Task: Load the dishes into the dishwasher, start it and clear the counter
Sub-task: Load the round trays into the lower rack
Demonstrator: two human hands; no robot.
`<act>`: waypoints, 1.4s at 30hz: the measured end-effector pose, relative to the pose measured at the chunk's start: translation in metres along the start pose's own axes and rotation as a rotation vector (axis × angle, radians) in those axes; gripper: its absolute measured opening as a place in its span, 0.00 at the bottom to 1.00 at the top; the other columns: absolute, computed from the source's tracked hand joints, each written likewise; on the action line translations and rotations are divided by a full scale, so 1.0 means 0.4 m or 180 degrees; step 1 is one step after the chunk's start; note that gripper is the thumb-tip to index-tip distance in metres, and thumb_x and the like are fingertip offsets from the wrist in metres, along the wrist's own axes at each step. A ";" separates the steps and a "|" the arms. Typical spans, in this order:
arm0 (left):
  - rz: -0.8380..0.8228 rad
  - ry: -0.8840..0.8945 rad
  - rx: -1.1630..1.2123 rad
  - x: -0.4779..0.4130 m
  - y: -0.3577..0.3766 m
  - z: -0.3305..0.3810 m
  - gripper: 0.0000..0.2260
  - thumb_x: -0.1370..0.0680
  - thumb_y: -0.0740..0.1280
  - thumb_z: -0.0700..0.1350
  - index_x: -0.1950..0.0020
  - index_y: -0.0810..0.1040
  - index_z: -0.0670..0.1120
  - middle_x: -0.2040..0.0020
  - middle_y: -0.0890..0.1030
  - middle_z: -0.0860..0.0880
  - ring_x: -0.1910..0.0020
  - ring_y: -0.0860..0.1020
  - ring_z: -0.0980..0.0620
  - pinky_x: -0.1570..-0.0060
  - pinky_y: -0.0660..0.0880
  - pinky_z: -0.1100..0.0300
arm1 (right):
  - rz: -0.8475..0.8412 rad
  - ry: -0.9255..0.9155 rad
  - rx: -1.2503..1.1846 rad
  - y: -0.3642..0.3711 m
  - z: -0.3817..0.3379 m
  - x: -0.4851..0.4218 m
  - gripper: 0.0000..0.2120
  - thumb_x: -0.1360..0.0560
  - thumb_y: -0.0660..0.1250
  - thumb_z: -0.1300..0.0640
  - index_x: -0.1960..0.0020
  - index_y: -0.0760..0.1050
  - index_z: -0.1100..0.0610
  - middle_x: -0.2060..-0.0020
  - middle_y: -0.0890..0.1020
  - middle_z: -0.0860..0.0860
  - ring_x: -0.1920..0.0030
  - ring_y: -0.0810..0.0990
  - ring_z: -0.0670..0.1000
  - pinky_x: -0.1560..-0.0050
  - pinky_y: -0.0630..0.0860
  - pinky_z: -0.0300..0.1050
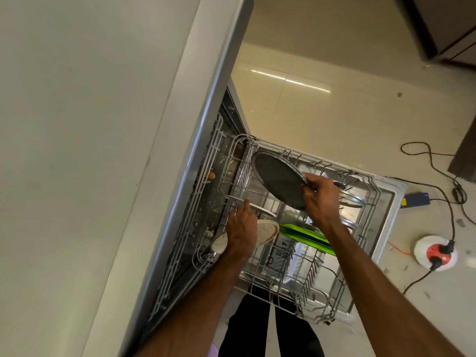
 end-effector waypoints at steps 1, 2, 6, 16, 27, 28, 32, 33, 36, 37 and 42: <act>-0.0010 -0.0028 0.0046 0.004 0.000 -0.001 0.17 0.23 0.72 0.42 0.35 0.78 0.41 0.18 0.52 0.44 0.23 0.62 0.43 0.28 0.65 0.48 | -0.0126 -0.0043 0.0040 0.015 -0.011 -0.016 0.17 0.27 0.62 0.72 0.51 0.85 0.56 0.60 0.85 0.53 0.58 0.82 0.52 0.58 0.82 0.54; -0.0009 -0.0065 0.0099 0.007 0.000 -0.002 0.17 0.23 0.72 0.42 0.35 0.78 0.40 0.18 0.53 0.44 0.23 0.62 0.43 0.29 0.66 0.48 | -0.0253 -0.0085 0.0083 0.029 -0.021 -0.030 0.17 0.27 0.62 0.72 0.51 0.85 0.57 0.59 0.85 0.53 0.58 0.82 0.51 0.58 0.83 0.54; 0.0127 -0.0136 0.0257 0.007 -0.009 -0.001 0.16 0.21 0.69 0.40 0.33 0.76 0.38 0.18 0.55 0.42 0.24 0.63 0.43 0.27 0.65 0.48 | -0.0608 -0.0301 0.0304 0.079 -0.059 -0.070 0.17 0.25 0.62 0.71 0.46 0.85 0.58 0.55 0.86 0.54 0.55 0.83 0.53 0.55 0.83 0.55; 0.0096 -0.0130 0.0544 -0.006 -0.004 0.004 0.19 0.23 0.72 0.39 0.33 0.76 0.38 0.18 0.51 0.41 0.19 0.54 0.42 0.22 0.56 0.47 | -0.0523 -0.0341 0.0542 0.103 -0.093 -0.159 0.16 0.24 0.62 0.70 0.48 0.85 0.56 0.57 0.85 0.53 0.57 0.83 0.54 0.59 0.82 0.51; 0.0066 -0.0078 0.0840 -0.035 -0.026 0.004 0.14 0.22 0.69 0.35 0.36 0.76 0.37 0.18 0.53 0.41 0.22 0.62 0.42 0.28 0.68 0.49 | -0.1044 -0.0544 0.1117 0.194 -0.096 -0.209 0.20 0.26 0.65 0.72 0.38 0.82 0.59 0.48 0.85 0.56 0.50 0.82 0.54 0.51 0.79 0.47; 0.0078 -0.0085 0.0854 -0.033 -0.024 0.002 0.15 0.22 0.69 0.35 0.35 0.76 0.36 0.18 0.53 0.41 0.22 0.62 0.42 0.27 0.68 0.49 | -0.1067 -0.0570 0.1136 0.202 -0.098 -0.207 0.20 0.26 0.64 0.72 0.38 0.82 0.59 0.48 0.85 0.56 0.50 0.82 0.54 0.52 0.79 0.47; 0.0121 -0.0096 0.0884 -0.027 -0.020 -0.002 0.21 0.22 0.69 0.35 0.29 0.71 0.35 0.18 0.52 0.41 0.21 0.60 0.42 0.26 0.66 0.49 | -0.1120 -0.0689 0.1152 0.221 -0.106 -0.201 0.20 0.25 0.64 0.71 0.35 0.80 0.59 0.44 0.85 0.57 0.47 0.84 0.57 0.46 0.83 0.53; 0.0122 -0.0094 0.0887 -0.026 -0.020 -0.003 0.23 0.22 0.69 0.35 0.27 0.69 0.35 0.18 0.52 0.41 0.21 0.60 0.42 0.26 0.66 0.49 | -0.1128 -0.0702 0.1169 0.223 -0.107 -0.199 0.19 0.24 0.64 0.70 0.36 0.80 0.59 0.45 0.85 0.57 0.48 0.83 0.57 0.47 0.83 0.52; 0.0108 -0.0097 0.0897 -0.026 -0.020 -0.005 0.26 0.22 0.69 0.34 0.26 0.67 0.35 0.18 0.52 0.41 0.21 0.60 0.42 0.26 0.66 0.49 | -0.1148 -0.0773 0.1222 0.233 -0.104 -0.197 0.16 0.22 0.64 0.69 0.37 0.81 0.59 0.46 0.84 0.57 0.49 0.83 0.56 0.48 0.83 0.50; 0.0105 -0.0093 0.0896 -0.027 -0.020 -0.005 0.25 0.22 0.69 0.34 0.26 0.67 0.35 0.18 0.52 0.41 0.21 0.60 0.42 0.26 0.66 0.50 | -0.1189 -0.0765 0.1235 0.238 -0.099 -0.196 0.16 0.22 0.64 0.68 0.37 0.80 0.59 0.46 0.84 0.57 0.49 0.83 0.56 0.48 0.82 0.49; 0.0102 -0.0074 0.0877 -0.032 -0.023 -0.005 0.18 0.22 0.68 0.34 0.32 0.74 0.36 0.18 0.52 0.41 0.22 0.61 0.42 0.28 0.69 0.50 | -0.1436 -0.0638 0.1527 0.269 -0.050 -0.194 0.12 0.20 0.65 0.65 0.38 0.77 0.60 0.48 0.83 0.58 0.53 0.82 0.54 0.52 0.81 0.45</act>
Point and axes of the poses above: each hand's wrist, its own x-axis away from the middle knuckle, its own y-axis out of the palm, z = x × y, the point moved 6 cm from there along -x, towards the middle knuckle
